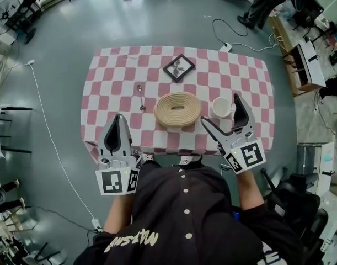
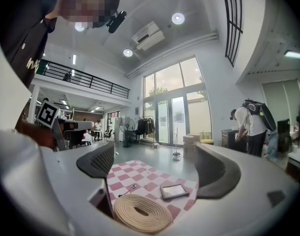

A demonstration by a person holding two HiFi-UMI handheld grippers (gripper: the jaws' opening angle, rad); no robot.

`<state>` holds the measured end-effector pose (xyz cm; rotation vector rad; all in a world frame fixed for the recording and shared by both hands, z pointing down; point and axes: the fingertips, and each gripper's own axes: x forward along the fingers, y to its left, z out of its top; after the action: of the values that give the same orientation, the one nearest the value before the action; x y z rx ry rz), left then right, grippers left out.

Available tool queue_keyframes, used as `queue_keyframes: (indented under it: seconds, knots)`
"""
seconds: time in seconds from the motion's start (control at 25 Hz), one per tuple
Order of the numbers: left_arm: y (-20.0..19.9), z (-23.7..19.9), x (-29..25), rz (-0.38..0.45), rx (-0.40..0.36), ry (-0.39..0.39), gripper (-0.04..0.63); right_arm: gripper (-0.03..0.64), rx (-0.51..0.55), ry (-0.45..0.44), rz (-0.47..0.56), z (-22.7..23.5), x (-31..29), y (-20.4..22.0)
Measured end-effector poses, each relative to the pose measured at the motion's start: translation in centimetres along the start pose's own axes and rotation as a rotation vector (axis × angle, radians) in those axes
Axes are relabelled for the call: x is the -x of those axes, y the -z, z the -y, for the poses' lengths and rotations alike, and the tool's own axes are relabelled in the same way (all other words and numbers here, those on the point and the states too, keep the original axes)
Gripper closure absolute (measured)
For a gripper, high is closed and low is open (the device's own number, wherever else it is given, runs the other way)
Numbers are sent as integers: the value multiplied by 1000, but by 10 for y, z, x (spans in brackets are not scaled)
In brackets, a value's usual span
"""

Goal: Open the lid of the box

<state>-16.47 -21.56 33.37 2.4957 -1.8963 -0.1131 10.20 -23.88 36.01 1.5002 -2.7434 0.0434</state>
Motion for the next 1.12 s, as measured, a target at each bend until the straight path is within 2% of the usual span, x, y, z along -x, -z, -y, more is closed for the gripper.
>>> queue_keyframes:
  seconds: [0.2, 0.36, 0.52, 0.84, 1.12]
  knots:
    - [-3, -8, -17, 10, -2, 75, 598, 115, 45, 40, -3, -12, -9, -1]
    - [0, -18, -23, 1, 14, 95, 598, 114, 32, 123, 4, -8, -5, -2]
    - [-2, -28, -25, 13, 3, 110, 598, 114, 47, 151, -11, -9, -4, -1]
    - [0, -28, -31, 25, 29, 137, 598, 110, 55, 136, -49, -13, -13, 7]
    - [7, -42, -23, -2, 38, 118, 598, 109, 51, 88, -118, -13, -34, 39]
